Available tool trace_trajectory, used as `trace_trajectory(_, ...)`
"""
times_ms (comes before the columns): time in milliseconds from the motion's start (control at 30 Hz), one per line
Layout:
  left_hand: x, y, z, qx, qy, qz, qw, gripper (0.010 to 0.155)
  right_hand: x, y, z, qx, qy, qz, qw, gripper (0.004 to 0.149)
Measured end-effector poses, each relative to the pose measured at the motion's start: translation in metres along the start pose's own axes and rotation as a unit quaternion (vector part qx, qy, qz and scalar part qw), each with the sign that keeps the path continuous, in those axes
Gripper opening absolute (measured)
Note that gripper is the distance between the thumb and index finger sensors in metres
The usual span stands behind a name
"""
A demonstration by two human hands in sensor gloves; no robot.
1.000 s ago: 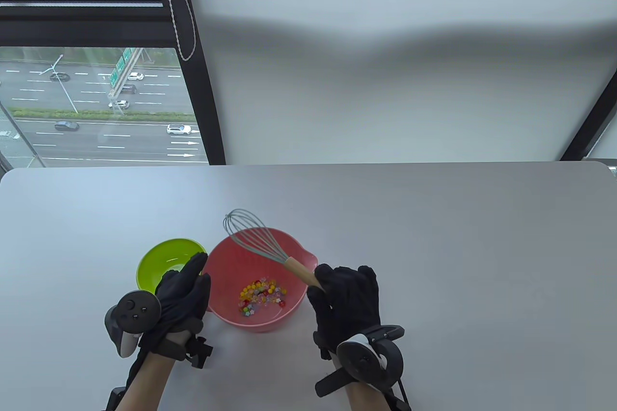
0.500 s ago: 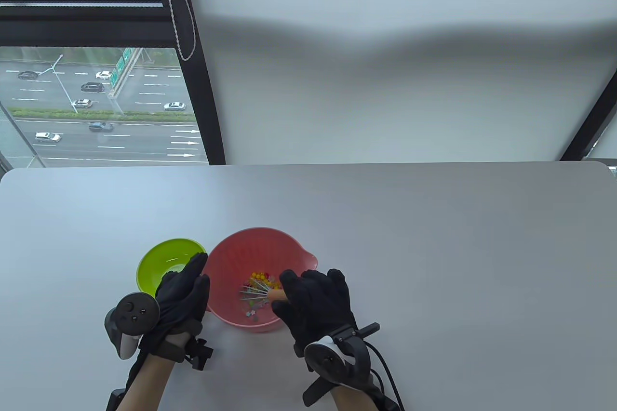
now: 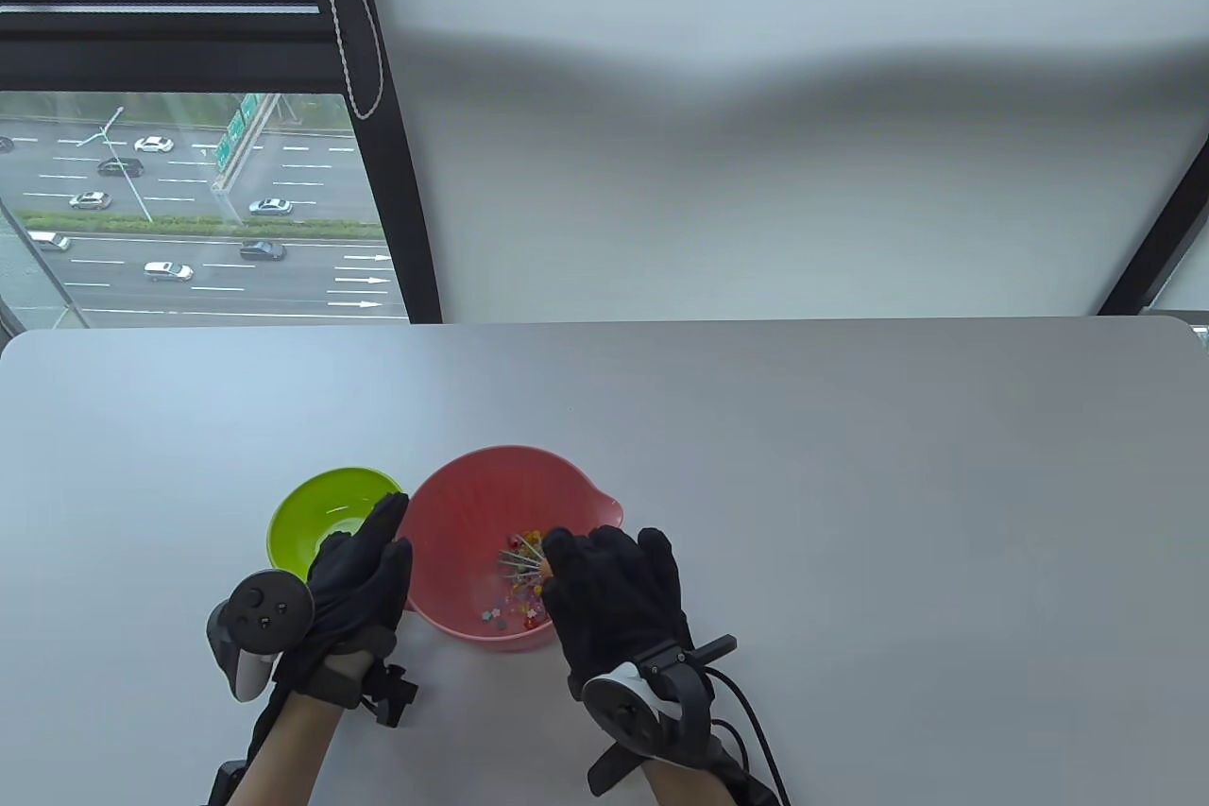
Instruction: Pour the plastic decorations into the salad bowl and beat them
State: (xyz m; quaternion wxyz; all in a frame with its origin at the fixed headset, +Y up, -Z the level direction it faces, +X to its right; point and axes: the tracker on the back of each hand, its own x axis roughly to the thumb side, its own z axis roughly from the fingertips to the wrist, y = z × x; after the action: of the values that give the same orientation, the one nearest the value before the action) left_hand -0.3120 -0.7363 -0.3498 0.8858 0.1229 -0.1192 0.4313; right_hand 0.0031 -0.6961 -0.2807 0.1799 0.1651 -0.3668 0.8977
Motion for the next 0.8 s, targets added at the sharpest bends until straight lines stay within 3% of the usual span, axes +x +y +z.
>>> trace_trajectory(467, -0.001, -0.001, 0.0, -0.004, 0.0, 0.004, 1.0, 0.066, -0.022, -0.013, -0.005, -0.014, 0.06, -0.048, 0.997, 0.063)
trace_trajectory(800, -0.002, 0.0, 0.0, -0.007, 0.002, 0.005, 1.0, 0.065, -0.021, -0.006, -0.003, 0.01, 0.077, -0.088, 0.993, 0.062)
